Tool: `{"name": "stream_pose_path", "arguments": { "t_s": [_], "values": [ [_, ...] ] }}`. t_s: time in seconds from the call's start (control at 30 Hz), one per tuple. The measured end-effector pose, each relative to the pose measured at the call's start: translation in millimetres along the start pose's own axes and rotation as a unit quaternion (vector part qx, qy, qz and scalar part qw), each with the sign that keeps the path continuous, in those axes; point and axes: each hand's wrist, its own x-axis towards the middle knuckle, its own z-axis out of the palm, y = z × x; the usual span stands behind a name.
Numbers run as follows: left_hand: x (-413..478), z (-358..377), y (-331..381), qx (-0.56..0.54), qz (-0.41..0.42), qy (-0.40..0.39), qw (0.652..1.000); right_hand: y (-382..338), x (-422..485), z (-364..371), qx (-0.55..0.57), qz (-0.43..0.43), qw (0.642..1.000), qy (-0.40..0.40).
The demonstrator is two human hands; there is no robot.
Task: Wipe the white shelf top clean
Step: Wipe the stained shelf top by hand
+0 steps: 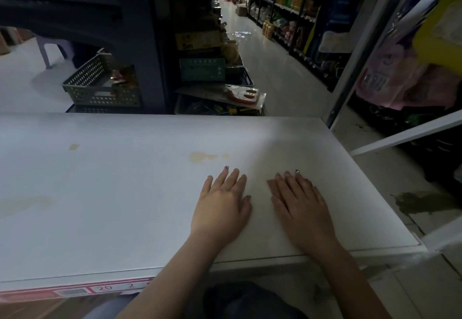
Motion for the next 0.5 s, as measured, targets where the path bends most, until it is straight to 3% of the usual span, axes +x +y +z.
{"name": "stream_pose_path", "arguments": {
  "t_s": [0.17,0.27,0.5],
  "values": [
    [1,1,-2,0.006,0.001,0.003,1.0,-1,-10,2,-0.003,-0.009,1.0,-0.003],
    [1,1,-2,0.003,0.003,0.006,1.0,2,-15,11,-0.012,-0.024,0.999,0.036],
    [2,4,-3,0.001,0.003,0.008,1.0,1,-27,15,-0.039,0.005,0.997,0.065]
  ]
}}
